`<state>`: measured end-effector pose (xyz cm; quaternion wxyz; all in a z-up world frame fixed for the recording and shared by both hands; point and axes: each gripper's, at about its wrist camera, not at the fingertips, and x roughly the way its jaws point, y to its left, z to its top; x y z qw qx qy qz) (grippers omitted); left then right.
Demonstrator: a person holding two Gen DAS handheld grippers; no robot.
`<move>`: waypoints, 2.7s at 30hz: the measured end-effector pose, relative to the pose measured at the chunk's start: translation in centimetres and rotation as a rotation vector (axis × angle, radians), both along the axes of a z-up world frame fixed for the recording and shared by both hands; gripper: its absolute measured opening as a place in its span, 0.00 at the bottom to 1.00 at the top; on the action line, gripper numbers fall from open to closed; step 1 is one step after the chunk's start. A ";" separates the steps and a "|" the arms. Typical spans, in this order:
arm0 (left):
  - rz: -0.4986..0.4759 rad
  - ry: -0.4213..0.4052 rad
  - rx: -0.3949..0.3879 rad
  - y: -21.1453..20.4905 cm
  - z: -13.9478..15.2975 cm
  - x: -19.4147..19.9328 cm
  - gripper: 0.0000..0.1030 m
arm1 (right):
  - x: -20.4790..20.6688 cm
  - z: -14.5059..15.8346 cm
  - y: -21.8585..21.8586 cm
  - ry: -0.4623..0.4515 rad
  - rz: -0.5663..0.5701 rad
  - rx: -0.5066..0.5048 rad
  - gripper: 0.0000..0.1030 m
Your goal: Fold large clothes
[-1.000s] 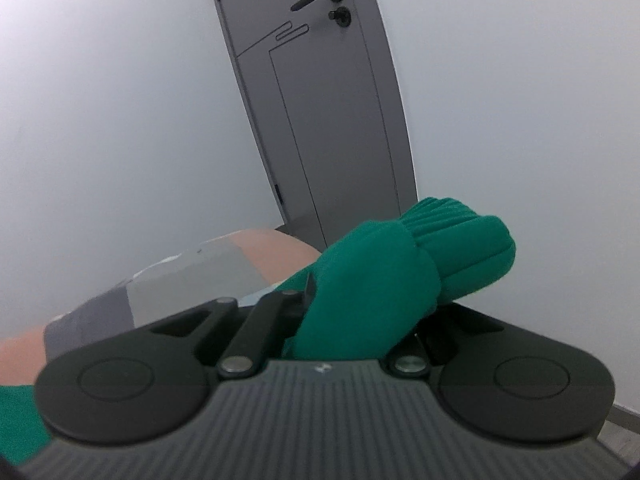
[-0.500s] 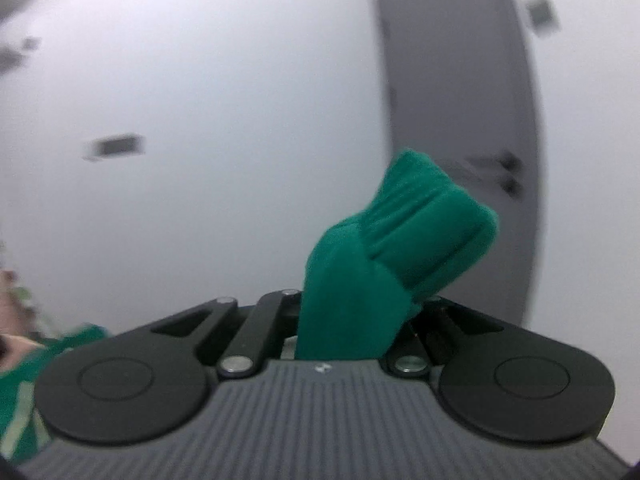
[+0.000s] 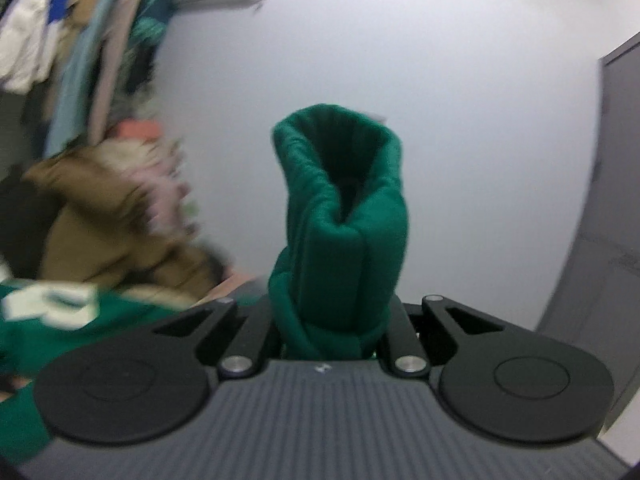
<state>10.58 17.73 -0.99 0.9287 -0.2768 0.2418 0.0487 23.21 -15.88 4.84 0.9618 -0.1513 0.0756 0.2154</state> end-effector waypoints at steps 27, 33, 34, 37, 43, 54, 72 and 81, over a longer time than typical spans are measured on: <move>-0.215 -0.025 0.017 -4.3 -0.2 0.5 0.58 | -10.6 -12.4 1.7 0.547 0.207 0.001 0.65; -0.234 0.094 0.078 -6.4 -2.1 2.1 0.58 | -8.1 -13.4 -0.1 0.536 0.084 0.119 0.65; -0.234 0.113 0.092 -6.6 -2.5 2.3 0.58 | -7.6 -13.8 -0.1 0.521 0.062 0.133 0.65; -0.230 0.186 0.148 -7.3 -3.8 3.2 0.58 | -6.2 -15.1 0.4 0.525 0.030 0.155 0.64; -0.228 0.236 0.199 -7.7 -5.0 3.8 0.58 | -4.4 -17.8 1.2 0.570 0.019 0.124 0.63; 0.050 0.110 0.288 -5.2 -2.2 -0.2 0.63 | -4.7 -18.2 0.2 0.596 0.012 0.169 0.63; 0.428 0.336 0.604 -0.3 -7.4 4.4 0.72 | -4.8 -18.1 0.2 0.587 -0.003 0.182 0.65; 0.556 0.424 0.517 6.0 -4.9 4.0 0.33 | -4.9 -18.3 -0.3 0.570 0.019 0.184 0.64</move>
